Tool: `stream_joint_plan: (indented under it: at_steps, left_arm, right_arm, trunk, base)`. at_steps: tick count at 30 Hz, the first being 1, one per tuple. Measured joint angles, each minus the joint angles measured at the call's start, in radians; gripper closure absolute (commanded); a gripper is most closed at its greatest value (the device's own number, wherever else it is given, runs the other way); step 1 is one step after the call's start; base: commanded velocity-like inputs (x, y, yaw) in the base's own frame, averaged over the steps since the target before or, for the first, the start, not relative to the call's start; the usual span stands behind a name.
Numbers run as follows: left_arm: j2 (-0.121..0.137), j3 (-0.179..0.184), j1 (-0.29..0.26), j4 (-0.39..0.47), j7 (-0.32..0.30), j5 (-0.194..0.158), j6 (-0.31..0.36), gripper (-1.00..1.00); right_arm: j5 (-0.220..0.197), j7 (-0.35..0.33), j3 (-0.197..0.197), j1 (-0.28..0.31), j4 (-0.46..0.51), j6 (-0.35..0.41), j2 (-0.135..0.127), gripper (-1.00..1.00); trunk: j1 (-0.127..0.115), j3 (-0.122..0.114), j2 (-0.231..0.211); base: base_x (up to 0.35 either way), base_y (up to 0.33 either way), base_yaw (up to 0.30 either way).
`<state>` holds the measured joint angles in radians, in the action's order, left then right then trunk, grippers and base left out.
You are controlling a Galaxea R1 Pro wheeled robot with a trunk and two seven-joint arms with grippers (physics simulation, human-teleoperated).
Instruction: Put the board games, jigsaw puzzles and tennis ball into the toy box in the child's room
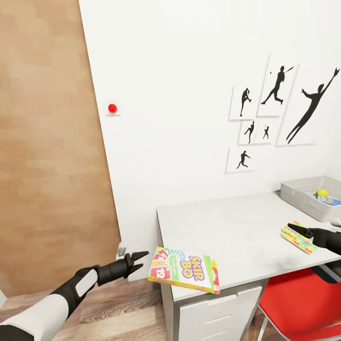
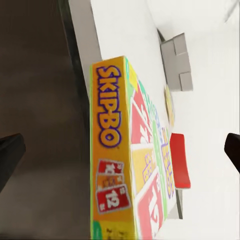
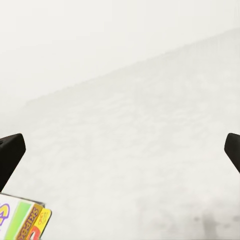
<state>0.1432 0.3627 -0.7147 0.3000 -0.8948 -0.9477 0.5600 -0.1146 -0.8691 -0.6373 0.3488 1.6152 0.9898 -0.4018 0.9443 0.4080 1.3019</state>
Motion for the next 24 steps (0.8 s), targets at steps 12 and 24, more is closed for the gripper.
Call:
stream_joint_plan:
  at_steps: [12,24]
  left_arm:
    - [0.008,0.0,0.008,-0.005,-0.043,-0.007,-0.002,-1.0]
    - [0.007,0.0,0.008,-0.013,-0.039,-0.007,-0.003,-1.0]
  right_arm:
    - [0.0,0.0,0.0,0.0,0.0,0.0,0.0,-1.0]
    - [-0.001,0.0,0.0,0.0,0.0,0.0,0.0,-1.0]
  trunk:
    - [0.046,0.038,0.084]
    - [0.092,0.075,0.168]
  base:
    - [0.0,0.0,0.0]
    - [0.0,0.0,-0.039]
